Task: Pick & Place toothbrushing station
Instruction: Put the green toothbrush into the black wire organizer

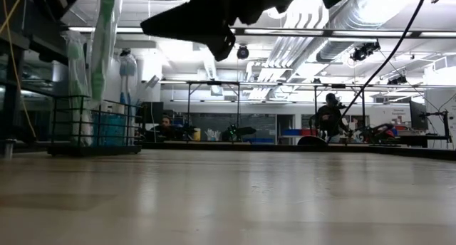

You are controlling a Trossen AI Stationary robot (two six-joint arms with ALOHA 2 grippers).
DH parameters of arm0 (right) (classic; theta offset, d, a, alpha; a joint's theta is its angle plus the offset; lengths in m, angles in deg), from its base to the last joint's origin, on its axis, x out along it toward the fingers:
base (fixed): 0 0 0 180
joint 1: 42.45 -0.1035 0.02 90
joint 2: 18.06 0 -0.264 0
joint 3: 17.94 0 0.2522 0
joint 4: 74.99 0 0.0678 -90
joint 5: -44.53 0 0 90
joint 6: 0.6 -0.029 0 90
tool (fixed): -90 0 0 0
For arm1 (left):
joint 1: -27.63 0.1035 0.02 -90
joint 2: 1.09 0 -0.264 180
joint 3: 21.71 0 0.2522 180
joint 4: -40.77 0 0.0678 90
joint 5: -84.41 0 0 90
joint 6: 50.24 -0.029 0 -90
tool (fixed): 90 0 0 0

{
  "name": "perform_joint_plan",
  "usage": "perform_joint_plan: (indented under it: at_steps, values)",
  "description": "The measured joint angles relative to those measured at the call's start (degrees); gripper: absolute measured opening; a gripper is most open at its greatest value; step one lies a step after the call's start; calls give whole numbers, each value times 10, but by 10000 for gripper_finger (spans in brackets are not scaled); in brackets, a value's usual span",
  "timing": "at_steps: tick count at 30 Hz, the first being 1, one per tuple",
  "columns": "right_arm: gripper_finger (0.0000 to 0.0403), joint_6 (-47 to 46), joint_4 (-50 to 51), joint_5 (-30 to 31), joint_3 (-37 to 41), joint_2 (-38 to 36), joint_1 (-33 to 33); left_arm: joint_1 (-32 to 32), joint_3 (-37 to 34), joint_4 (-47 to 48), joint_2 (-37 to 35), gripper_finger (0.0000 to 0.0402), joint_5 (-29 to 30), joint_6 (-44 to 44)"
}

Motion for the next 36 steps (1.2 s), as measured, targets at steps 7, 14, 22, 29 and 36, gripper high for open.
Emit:
perform_joint_plan:
  at_steps: [7, 14, 22, 29, 36]
  values:
    - [184, -11, 21, 15, 0, 0, -18, -25, 0, 74, -68, 1, 89, -13]
    - [184, -15, 15, 19, -1, 0, -28, -52, 0, 139, -132, 1, 187, -14]
    - [184, -15, 17, 19, -1, 0, -28, -59, 0, 153, -147, 1, 248, -63]
    - [184, -26, 17, 19, -1, 0, -28, -59, 0, 173, -147, 1, 310, -71]
    - [184, -28, 18, 19, -1, 0, -28, -49, 0, 182, -151, 2, 358, -94]
